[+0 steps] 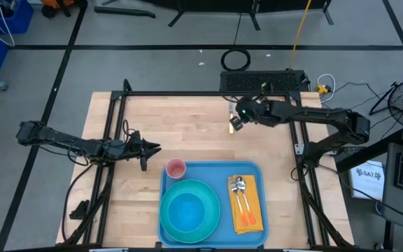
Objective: Set up tray
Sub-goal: Put the yellow table knife on the yellow table napkin to the right of the orange spoon
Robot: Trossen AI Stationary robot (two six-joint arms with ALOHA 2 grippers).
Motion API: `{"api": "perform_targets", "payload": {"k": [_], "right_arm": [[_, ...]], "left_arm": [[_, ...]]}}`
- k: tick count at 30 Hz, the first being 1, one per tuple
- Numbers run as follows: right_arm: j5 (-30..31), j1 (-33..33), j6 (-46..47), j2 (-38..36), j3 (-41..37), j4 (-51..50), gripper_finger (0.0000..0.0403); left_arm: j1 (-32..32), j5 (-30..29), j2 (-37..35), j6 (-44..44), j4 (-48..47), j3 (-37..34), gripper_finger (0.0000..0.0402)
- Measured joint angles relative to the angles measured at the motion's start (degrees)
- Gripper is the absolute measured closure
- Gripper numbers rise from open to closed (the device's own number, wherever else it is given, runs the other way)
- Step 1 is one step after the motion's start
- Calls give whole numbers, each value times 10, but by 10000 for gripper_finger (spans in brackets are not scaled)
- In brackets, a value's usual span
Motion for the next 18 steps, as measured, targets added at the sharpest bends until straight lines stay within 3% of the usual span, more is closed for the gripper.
{"api": "perform_targets", "payload": {"k": [3,8,11,14,18], "right_arm": [[-9,-21,20,21,19,-68,360],[-121,-62,47,68,23,-122,394],[-146,-76,46,95,23,-119,401],[-161,-78,33,110,23,-74,400],[-237,-70,6,111,16,88,399]], "left_arm": [[0,-5,0,-1,0,0,309],[0,-16,0,-9,0,0,309],[0,-18,0,-16,1,0,309],[0,-19,0,-17,1,0,309],[0,-16,0,-19,0,0,309]]}}
